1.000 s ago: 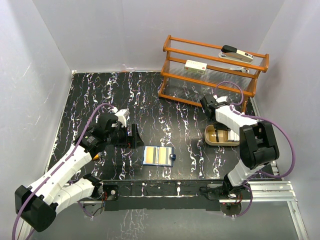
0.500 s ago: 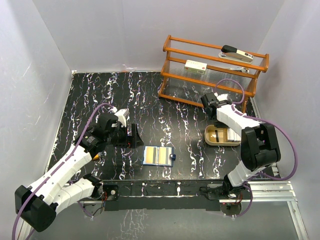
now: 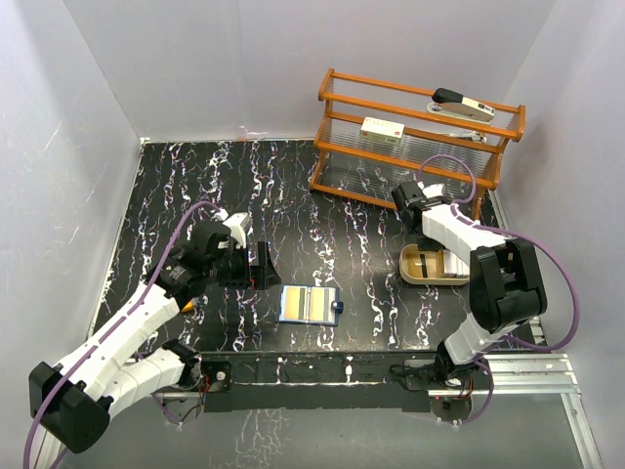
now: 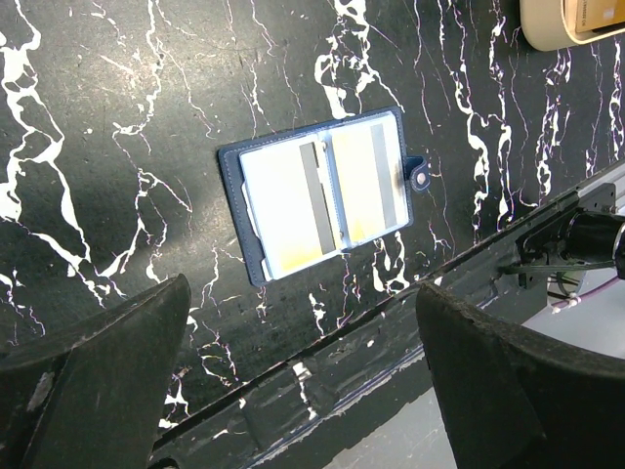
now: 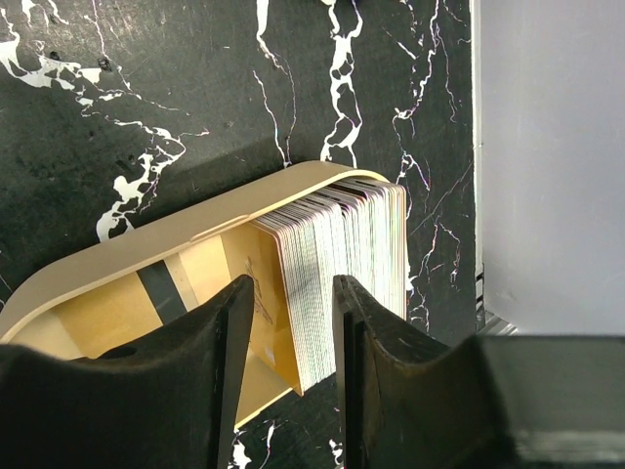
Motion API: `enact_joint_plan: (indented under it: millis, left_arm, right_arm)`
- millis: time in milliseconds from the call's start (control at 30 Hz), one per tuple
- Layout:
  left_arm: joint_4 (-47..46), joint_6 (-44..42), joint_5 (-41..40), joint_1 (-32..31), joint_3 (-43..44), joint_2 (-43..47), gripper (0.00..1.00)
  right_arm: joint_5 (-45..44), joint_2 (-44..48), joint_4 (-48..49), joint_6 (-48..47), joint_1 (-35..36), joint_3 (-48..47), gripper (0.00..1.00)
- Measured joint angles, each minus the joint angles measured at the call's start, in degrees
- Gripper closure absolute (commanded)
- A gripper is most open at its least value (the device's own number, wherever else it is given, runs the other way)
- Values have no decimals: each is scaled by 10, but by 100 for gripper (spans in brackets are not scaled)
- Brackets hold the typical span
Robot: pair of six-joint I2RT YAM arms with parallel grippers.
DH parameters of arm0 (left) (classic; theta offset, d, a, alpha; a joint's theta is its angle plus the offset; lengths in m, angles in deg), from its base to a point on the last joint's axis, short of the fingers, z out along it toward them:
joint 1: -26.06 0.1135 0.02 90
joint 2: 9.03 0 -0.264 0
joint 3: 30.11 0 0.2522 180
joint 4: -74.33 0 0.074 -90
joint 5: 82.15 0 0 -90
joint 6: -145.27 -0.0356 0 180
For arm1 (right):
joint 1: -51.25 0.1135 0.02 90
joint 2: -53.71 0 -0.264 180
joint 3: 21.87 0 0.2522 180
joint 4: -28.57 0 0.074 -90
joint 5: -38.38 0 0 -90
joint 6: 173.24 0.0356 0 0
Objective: Put the credit cards into the card holder
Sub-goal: Pick up the credit card from the storage box.
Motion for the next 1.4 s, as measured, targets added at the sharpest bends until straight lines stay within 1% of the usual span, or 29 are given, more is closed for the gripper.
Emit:
enact_joint_plan:
  millis: [233,567,867,1200,1267,1400]
  left_arm:
    - [0,0,-3,0,0,0,1]
    - [0,0,-3,0,0,0,1]
    - [0,0,-3,0,0,0,1]
    - [0,0,-4,0,0,0,1]
    - [0,0,-4,0,0,0,1]
    - [0,0,-3,0,0,0,1]
  right_arm:
    - [-2,-13,7,0,0,5,65]
    - [-19,-18,7,-2,-1,5,79]
    - [-19,-18,7,-2,0,5,86]
    - [-19,-14,7,-1,0,5,96]
    - [-18,-10,7,-1,0,5,100]
    - [-8,0,7,-1,0,4,100]
